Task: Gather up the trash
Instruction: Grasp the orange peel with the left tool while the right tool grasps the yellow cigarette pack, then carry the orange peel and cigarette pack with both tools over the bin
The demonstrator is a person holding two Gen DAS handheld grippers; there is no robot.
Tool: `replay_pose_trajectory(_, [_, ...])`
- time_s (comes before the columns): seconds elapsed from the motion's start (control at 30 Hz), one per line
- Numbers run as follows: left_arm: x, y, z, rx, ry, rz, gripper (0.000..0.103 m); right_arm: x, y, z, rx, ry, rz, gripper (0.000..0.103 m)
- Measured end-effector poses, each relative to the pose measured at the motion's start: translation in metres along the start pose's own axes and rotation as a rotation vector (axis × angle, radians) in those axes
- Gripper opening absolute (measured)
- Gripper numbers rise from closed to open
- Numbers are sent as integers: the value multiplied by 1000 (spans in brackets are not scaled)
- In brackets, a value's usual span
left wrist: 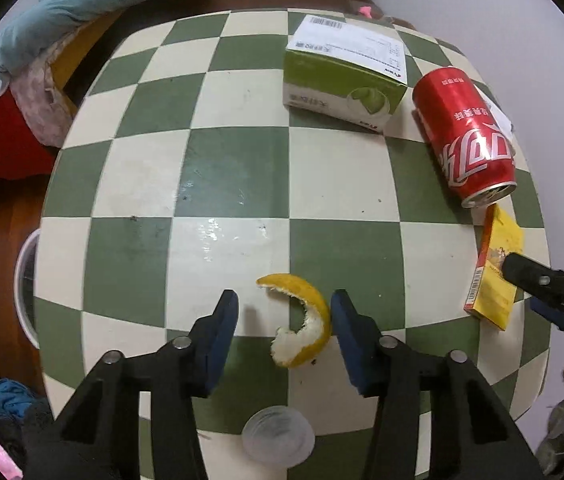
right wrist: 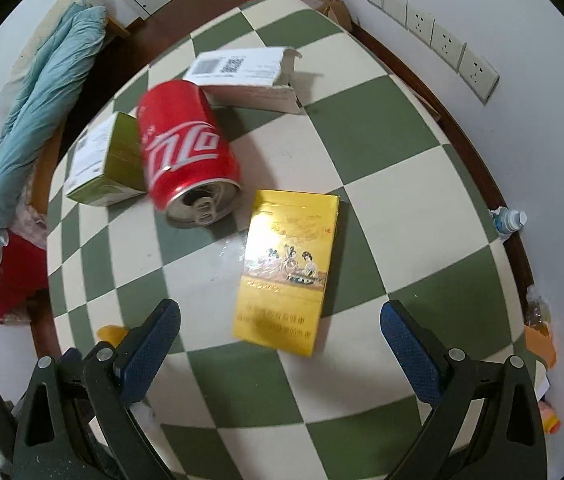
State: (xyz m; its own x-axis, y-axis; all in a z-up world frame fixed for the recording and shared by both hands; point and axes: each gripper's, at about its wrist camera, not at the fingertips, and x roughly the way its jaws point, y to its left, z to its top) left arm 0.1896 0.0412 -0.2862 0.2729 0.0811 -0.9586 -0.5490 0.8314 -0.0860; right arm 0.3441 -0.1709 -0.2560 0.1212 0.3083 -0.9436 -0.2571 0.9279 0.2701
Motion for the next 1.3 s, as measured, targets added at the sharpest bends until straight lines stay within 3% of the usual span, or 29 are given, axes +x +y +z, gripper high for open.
replay_pose_trajectory(0.17, [-2, -5, -3, 6, -10, -25, 16, 19, 8, -1, -9, 2, -13, 98])
replay_pose_trajectory(0.3, [-1, -7, -1, 17, -12, -20, 9, 30, 18, -6, -37, -6, -71, 91])
replay_pose_trajectory(0.4, [0, -5, -1, 21, -13, -23, 9, 33, 26, -9, -73, -27, -121, 84])
replay_pose_trajectory(0.5, [1, -1, 2, 22, -15, -27, 8, 32, 33, -14, -145, -43, -181, 62])
replay_pose_trajectory(0.67, [2, 3, 1, 18, -22, -43, 8, 27, 32, -27, -255, 2, -197, 62])
replay_pose_trajectory(0.83, [1, 1, 1, 27, -22, -31, 8, 27, 29, -37, -268, 52, -206, 66])
replay_pose_trajectory(0.97, [-9, 3, -1, 40, -50, -11, 6, 29, 39, -45, -281, 27, -242, 69])
replay_pose_trajectory(1.07, [-23, 5, -1, 55, -86, 4, 6, 26, 41, -51, -271, -7, -258, 63])
replay_pose_trajectory(1.3, [-71, 21, -6, 58, -190, 34, 6, 0, 49, -66, -269, -68, -186, 62])
